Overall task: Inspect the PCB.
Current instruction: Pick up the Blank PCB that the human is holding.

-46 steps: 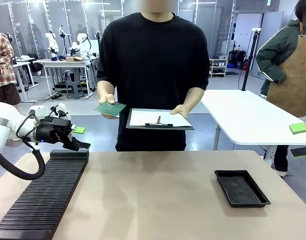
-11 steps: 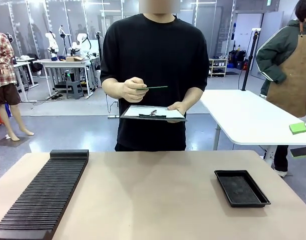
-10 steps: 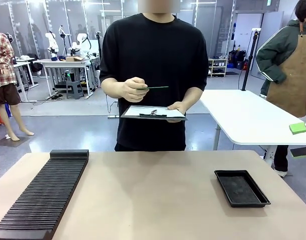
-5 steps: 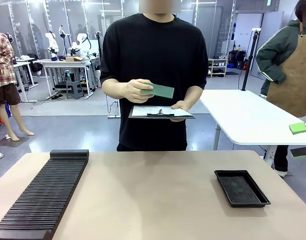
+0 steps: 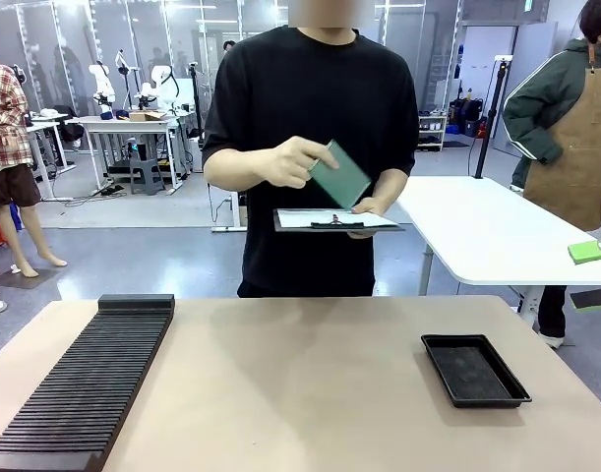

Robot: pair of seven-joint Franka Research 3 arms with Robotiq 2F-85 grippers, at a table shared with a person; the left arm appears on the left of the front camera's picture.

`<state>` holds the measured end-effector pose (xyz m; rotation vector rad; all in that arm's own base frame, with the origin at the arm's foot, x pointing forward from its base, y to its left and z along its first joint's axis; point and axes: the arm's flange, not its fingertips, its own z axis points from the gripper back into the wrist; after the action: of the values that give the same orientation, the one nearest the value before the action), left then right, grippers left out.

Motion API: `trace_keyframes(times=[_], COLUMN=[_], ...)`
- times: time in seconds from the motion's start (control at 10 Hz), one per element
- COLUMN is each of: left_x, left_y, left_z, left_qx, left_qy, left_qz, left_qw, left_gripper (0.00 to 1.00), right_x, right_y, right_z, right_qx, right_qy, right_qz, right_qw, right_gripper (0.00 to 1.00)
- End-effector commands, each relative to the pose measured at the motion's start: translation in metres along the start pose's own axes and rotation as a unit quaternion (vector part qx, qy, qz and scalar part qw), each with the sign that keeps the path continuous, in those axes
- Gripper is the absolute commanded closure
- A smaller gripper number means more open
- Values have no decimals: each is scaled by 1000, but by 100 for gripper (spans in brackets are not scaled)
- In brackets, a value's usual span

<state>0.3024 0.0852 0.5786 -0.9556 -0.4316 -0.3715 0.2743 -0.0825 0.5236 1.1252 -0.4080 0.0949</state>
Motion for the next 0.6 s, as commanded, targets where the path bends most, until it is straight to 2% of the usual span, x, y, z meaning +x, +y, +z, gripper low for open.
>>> trace_keyframes(times=[0.0, 0.5], left_x=[1, 1], left_y=[-4, -4], left_z=[1, 1], left_qx=[0, 0], left_qy=[4, 4], left_qz=[2, 2], left_qw=[1000, 1000], left_gripper=[0, 0], right_x=[1, 1], right_y=[-1, -1], right_z=[1, 1], right_qx=[8, 8], right_qy=[-3, -3], right_qz=[10, 10], right_qw=[1000, 1000], right_gripper=[0, 0])
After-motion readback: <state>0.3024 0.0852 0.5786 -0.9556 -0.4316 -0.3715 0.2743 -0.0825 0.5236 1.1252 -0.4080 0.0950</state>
